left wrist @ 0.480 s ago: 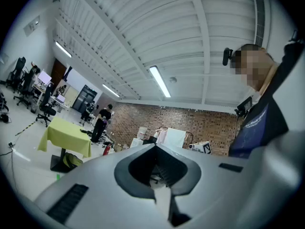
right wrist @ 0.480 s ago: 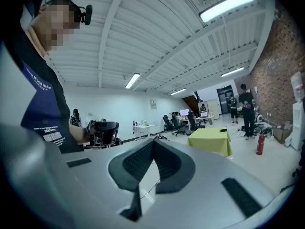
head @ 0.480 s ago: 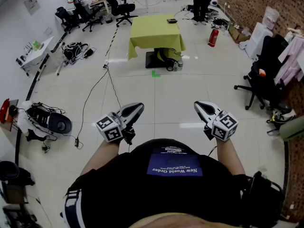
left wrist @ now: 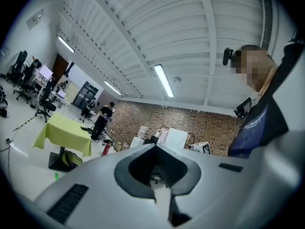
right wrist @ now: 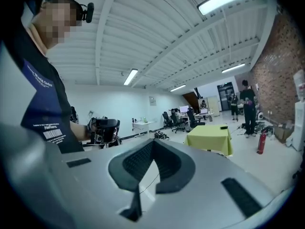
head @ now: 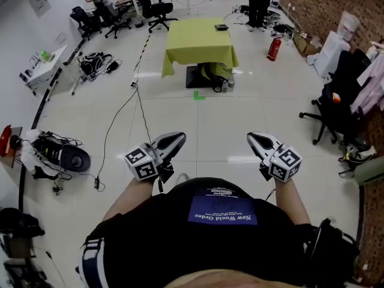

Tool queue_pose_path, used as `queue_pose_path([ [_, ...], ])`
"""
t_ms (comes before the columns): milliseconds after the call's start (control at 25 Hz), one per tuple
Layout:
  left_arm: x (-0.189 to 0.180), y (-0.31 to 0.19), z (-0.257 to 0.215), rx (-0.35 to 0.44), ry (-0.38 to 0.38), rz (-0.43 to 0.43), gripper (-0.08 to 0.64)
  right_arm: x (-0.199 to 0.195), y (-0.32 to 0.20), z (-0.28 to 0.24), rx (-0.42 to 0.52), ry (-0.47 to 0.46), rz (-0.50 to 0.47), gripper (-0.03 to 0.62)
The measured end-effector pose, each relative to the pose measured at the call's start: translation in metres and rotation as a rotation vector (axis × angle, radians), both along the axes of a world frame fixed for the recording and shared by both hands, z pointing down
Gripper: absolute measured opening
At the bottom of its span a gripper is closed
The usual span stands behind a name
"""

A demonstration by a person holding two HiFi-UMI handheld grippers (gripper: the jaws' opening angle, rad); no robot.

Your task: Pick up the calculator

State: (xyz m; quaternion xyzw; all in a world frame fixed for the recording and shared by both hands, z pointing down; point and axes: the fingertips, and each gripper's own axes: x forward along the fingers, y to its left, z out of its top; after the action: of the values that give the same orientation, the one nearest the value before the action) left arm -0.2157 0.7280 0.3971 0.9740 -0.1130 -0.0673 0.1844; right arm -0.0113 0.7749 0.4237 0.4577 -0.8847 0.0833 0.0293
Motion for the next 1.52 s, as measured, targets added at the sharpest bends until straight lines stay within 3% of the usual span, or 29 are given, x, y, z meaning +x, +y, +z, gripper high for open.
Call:
queue_pose_path([
  [440, -0.076, -0.197, -0.018, 0.067, 0.025, 0.063, 0.006, -0.079, -0.177, -0.037, 0.050, 0.020, 0.062, -0.015],
  [600, -0.100, -0.257, -0.018, 0.049, 0.038, 0.056, 0.006, -0.104, -0.233, -0.038, 0.036, 0.011, 0.064, -0.015],
  [920, -0.115, -0.343, -0.002, 0.008, 0.041, -0.032, 0.006, -0.100, -0.330, -0.034, 0.006, 0.030, 0.013, -0.015],
  [1080, -0.101, -0.383, -0.002, 0.007, 0.030, -0.079, 0.006, -0.085, -0.385, -0.033, 0.011, 0.018, -0.043, -0.015],
  [1520, 0.005, -0.497, -0.027, 0.045, 0.038, -0.251, 0.006, 0.017, -0.541, -0.047, 0.046, 0.009, -0.235, -0.015],
])
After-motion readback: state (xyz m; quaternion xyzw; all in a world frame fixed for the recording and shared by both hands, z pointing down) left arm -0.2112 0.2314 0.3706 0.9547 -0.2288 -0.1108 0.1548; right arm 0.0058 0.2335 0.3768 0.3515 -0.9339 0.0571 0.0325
